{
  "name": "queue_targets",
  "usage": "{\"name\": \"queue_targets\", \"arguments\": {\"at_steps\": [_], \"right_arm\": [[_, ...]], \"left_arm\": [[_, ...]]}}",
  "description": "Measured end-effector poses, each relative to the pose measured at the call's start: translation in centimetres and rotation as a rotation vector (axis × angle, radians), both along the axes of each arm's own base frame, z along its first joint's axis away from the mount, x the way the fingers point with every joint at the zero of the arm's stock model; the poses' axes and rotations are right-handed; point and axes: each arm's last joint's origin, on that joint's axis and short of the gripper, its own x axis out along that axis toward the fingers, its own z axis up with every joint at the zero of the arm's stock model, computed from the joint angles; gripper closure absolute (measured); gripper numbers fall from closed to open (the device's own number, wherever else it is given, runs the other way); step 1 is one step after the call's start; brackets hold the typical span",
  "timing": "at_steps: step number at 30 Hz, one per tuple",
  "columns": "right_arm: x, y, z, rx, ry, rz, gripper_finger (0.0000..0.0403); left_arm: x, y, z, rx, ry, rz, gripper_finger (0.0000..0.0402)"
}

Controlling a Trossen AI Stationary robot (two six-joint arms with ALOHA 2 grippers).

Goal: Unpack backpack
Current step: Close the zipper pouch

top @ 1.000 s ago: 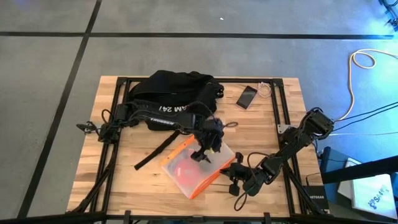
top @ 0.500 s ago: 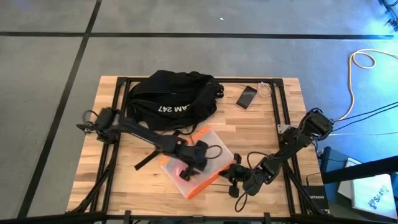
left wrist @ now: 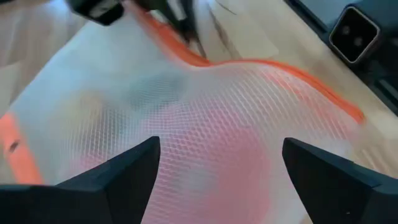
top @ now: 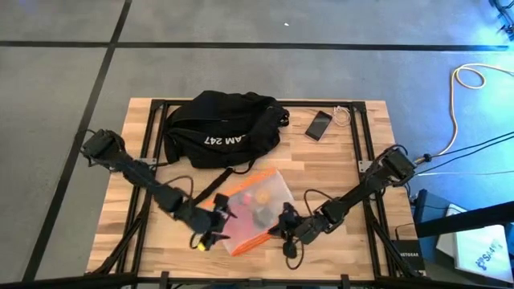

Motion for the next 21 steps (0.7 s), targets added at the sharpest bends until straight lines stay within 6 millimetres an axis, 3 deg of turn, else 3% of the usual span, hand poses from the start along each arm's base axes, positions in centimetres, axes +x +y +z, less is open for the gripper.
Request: {"name": "queue_targets", "arguments": {"at_steps": [8, 12, 21], "right_arm": [[5.8, 3.1, 1.2, -0.032, -0.066, 0.117, 0.0403], [8.7, 3.8, 0.9, -0.037, -0.036, 0.063, 0.0403], [13.2, 6.0, 1.8, -0.056, -0.097, 0.027, 0.0403]], "left_arm": [[-4.2, -4.0, -0.6, 0.007, -0.088, 0.097, 0.008], [-6.0, -5.9, -0.2, -0.009, -0.165, 0.11, 0.008], [-6.2, -7.0, -0.5, -0.127, -0.189, 0.126, 0.008]]}}
